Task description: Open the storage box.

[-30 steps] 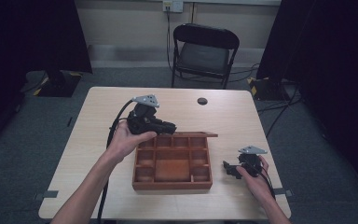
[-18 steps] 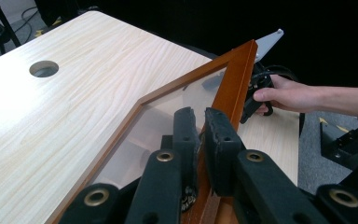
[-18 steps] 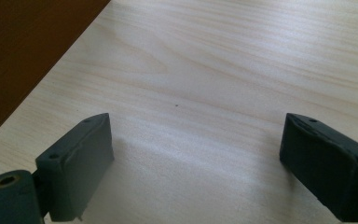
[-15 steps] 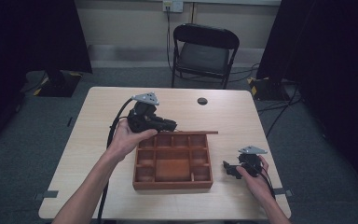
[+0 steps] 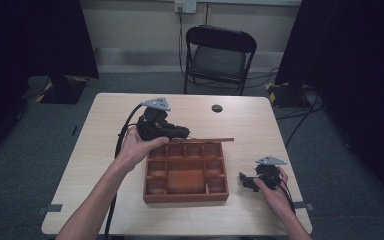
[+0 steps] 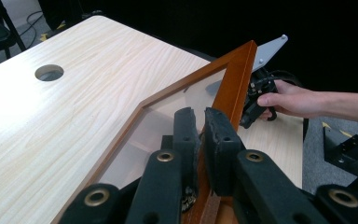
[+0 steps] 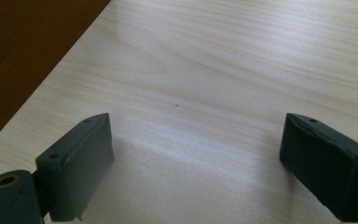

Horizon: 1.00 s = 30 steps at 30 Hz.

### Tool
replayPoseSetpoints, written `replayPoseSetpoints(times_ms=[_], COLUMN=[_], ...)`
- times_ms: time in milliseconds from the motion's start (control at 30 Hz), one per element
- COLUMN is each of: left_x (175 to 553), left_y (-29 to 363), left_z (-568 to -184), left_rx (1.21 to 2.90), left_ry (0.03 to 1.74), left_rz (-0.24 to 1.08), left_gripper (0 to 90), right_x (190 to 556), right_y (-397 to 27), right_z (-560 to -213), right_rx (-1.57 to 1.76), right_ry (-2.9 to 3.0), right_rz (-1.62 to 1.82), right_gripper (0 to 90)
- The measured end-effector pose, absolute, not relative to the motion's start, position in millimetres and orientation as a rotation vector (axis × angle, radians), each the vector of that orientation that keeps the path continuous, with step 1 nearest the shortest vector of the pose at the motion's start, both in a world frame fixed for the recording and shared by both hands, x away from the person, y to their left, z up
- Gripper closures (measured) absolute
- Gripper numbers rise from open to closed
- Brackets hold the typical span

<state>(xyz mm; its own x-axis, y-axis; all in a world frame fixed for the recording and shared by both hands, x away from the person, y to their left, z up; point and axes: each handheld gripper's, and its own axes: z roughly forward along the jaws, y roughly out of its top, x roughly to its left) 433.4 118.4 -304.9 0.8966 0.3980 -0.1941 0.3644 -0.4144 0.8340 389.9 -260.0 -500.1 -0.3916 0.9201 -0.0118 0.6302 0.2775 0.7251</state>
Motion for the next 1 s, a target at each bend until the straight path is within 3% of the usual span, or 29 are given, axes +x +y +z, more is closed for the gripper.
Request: replayPoseSetpoints(times_ms=[1000], left_x=[440.7], left_y=[119.2], left_z=[-301.4], left_rx=[1.985], left_ry=[0.581], left_rz=[0.086], left_gripper=[84.4], right_x=[389.9], right_y=[-259.7], right_z=[-500.1], right_rx=[1.395], right_ry=[2.119], right_rz=[0.900], right_gripper=[8.9])
